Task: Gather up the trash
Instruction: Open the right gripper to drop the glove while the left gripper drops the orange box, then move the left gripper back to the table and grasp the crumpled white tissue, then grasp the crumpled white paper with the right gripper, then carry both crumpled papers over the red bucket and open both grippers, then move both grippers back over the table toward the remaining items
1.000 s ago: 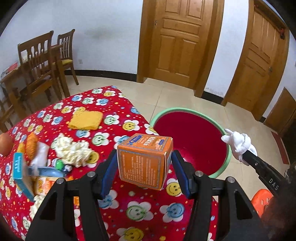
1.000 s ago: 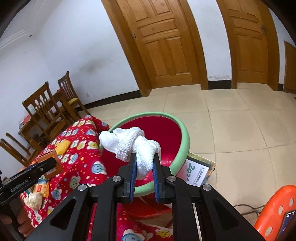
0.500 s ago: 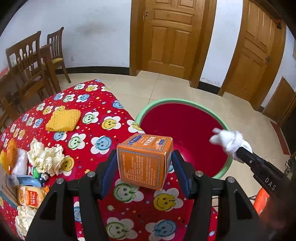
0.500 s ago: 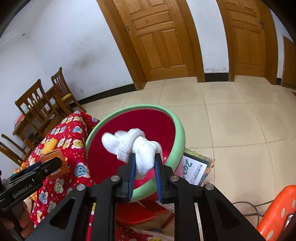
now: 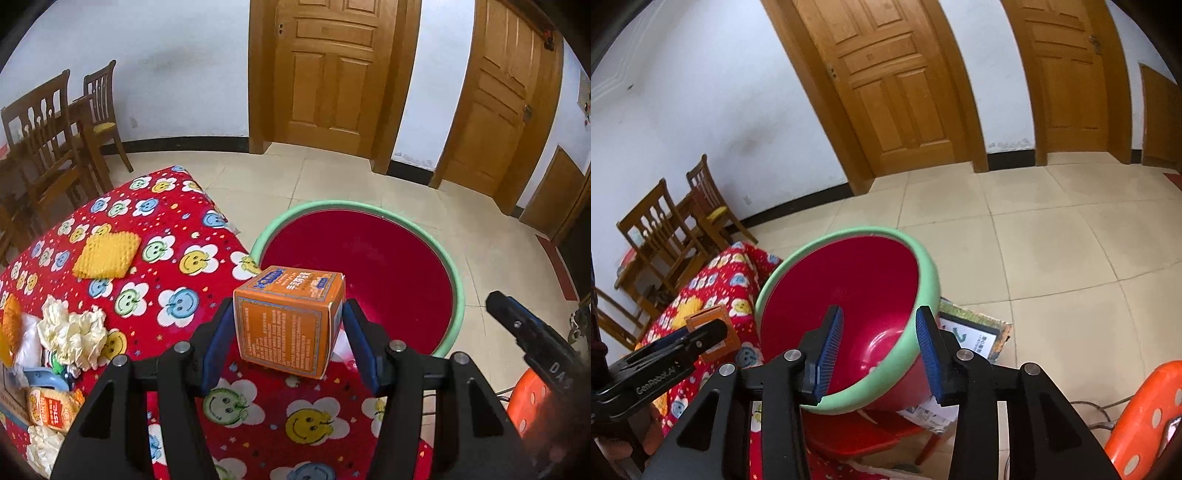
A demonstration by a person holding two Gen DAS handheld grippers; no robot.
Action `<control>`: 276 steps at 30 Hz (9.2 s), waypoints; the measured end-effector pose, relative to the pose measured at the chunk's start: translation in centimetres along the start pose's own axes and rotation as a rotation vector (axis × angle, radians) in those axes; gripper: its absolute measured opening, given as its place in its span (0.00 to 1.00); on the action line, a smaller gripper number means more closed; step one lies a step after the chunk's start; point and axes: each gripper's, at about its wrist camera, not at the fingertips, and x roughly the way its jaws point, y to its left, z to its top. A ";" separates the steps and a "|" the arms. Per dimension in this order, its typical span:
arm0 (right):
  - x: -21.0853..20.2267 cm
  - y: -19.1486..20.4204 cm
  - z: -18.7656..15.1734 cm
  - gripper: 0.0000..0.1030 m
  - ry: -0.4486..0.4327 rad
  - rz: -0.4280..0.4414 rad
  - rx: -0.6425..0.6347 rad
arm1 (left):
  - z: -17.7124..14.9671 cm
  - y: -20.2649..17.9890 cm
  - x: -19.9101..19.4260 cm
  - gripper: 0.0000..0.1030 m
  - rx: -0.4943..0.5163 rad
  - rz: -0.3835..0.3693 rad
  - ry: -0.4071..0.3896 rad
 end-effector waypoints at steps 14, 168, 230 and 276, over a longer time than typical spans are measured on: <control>-1.1 -1.6 -0.3 0.41 -0.010 -0.019 0.046 | 1.0 -1.4 0.9 0.75 0.046 0.029 -0.011; 1.0 25.9 -5.3 0.24 0.188 0.391 -0.368 | -11.2 23.8 -17.0 0.54 -0.460 0.328 -0.133; 1.8 4.6 1.0 0.62 0.060 0.135 -0.083 | -1.9 4.6 -6.1 0.55 -0.106 0.057 -0.021; -3.3 -0.3 1.1 0.62 -0.012 0.068 0.021 | -1.1 0.3 -4.1 0.75 -0.028 0.031 -0.013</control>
